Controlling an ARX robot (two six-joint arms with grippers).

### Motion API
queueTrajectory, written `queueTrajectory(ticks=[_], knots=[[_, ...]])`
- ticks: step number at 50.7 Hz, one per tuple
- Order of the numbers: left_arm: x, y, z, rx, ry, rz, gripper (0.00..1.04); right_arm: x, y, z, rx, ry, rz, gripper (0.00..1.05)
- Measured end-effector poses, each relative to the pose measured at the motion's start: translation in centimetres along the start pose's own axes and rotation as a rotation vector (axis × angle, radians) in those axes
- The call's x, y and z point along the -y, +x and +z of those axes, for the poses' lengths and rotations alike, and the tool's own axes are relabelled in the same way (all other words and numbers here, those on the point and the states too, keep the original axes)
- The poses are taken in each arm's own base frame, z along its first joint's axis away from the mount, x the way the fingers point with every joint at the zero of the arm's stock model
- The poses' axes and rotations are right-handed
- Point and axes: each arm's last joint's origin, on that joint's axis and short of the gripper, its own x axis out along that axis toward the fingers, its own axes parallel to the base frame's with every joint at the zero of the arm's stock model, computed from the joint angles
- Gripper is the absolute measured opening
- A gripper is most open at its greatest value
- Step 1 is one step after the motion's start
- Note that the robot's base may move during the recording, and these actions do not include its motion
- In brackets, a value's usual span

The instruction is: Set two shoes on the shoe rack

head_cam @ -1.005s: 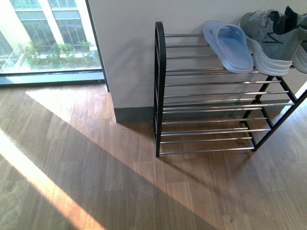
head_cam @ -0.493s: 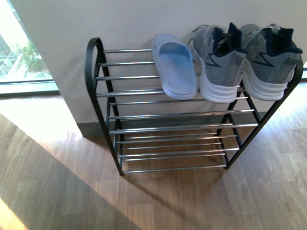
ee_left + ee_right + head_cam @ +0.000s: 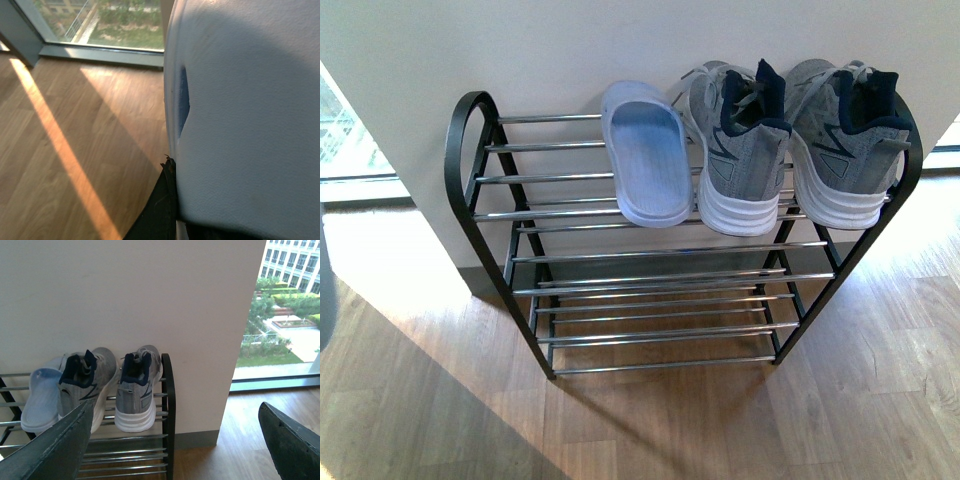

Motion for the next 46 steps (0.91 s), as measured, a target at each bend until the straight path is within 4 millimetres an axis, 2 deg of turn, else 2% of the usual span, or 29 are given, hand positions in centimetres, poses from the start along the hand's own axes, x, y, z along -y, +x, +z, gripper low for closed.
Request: queueTrajectory(ticks=[4,7,12,19,33,46], knots=[[1.4,0.8,1.0,0.000,-0.003,-0.041,0.02,0.0,0.0,0.0,0.000,0.000,0.001,0.96],[3.3,2.3,2.3,-0.014,0.004,-0.101,0.02,0.0,0.0,0.0,0.000,0.000,0.003,0.96],[7.5,5.9,5.1,-0.055,0.039,-0.209,0.02,0.0,0.0,0.0,0.000,0.000,0.003,0.96],[11.7,10.9,6.4,-0.152,0.098,-0.225,0.02,0.0,0.0,0.0,0.000,0.000,0.003,0.96],[16.4,18.2,6.2,-0.311,0.106,-0.201,0.02,0.0,0.0,0.0,0.000,0.000,0.003,0.96],[18.6,22.5,4.3,-0.418,0.085,-0.098,0.02,0.0,0.0,0.0,0.000,0.000,0.003,0.96]])
